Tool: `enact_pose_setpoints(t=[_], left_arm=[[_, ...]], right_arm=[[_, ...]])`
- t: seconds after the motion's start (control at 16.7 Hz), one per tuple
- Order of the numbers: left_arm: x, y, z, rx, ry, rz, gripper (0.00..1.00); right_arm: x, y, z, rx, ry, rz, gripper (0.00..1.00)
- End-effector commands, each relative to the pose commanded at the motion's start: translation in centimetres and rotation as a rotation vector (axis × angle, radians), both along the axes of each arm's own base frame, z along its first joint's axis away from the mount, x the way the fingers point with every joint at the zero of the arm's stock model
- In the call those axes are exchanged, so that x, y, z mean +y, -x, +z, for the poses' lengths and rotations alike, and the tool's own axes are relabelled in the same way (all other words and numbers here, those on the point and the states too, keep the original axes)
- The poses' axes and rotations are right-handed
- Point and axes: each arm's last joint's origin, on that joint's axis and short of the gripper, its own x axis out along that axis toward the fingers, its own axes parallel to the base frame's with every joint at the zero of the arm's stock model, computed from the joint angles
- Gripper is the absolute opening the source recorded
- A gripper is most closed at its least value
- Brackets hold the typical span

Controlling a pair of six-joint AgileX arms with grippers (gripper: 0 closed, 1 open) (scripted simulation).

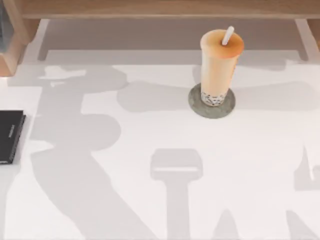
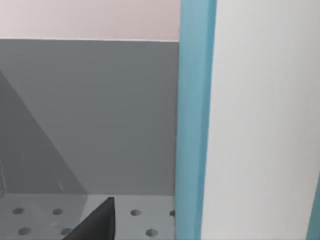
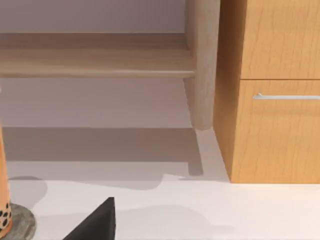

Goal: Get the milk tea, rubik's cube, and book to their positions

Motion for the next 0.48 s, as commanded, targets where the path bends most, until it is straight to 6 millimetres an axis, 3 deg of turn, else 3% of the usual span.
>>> enact_pose_setpoints(t=[0.48], left_arm=[[0.2,-2.9,0.0,-0.003,-0.001,0.002,1.0]], right_arm=[[0.0,0.0,0.0,0.0,0.0,0.0,1.0]])
